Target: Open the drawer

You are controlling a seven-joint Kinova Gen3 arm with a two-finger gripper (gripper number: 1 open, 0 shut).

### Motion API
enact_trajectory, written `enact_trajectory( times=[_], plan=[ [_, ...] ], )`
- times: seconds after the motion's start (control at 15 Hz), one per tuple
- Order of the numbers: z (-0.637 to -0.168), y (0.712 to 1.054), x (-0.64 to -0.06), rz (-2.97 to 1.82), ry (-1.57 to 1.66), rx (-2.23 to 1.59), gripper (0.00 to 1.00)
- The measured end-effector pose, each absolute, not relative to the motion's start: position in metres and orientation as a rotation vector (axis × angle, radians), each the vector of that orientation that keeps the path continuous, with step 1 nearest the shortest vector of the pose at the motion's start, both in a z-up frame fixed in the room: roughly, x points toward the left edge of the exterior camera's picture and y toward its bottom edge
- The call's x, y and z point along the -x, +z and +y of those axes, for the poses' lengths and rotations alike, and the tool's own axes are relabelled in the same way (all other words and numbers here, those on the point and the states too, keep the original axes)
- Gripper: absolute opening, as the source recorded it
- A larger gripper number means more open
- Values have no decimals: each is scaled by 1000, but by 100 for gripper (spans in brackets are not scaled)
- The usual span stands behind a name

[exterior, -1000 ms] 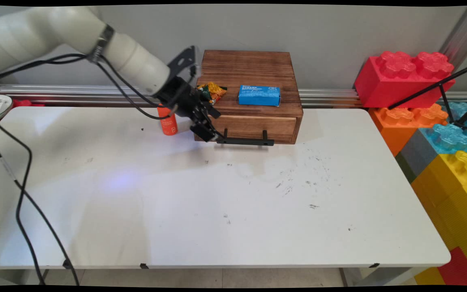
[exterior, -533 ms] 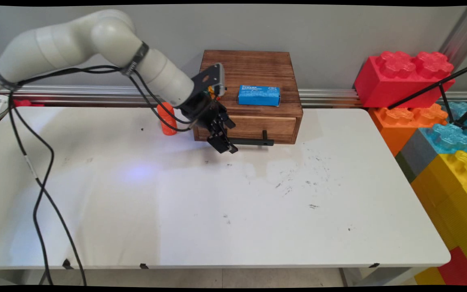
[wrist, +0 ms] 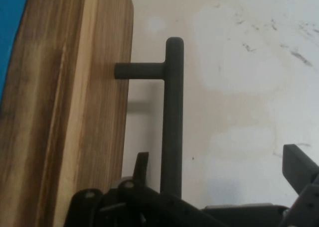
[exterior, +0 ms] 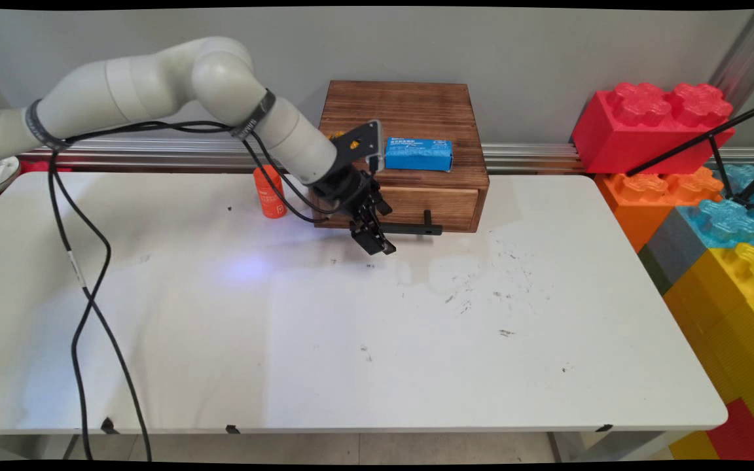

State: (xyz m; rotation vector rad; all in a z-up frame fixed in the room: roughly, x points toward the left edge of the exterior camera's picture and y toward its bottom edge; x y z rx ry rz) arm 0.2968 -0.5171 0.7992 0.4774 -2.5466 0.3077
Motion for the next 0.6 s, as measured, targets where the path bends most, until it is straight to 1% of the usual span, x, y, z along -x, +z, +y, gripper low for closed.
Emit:
enact_trajectory(
  times=[0.6],
  plan=[
    [-526,776,-280,-2552,295,-505,100]
  ],
)
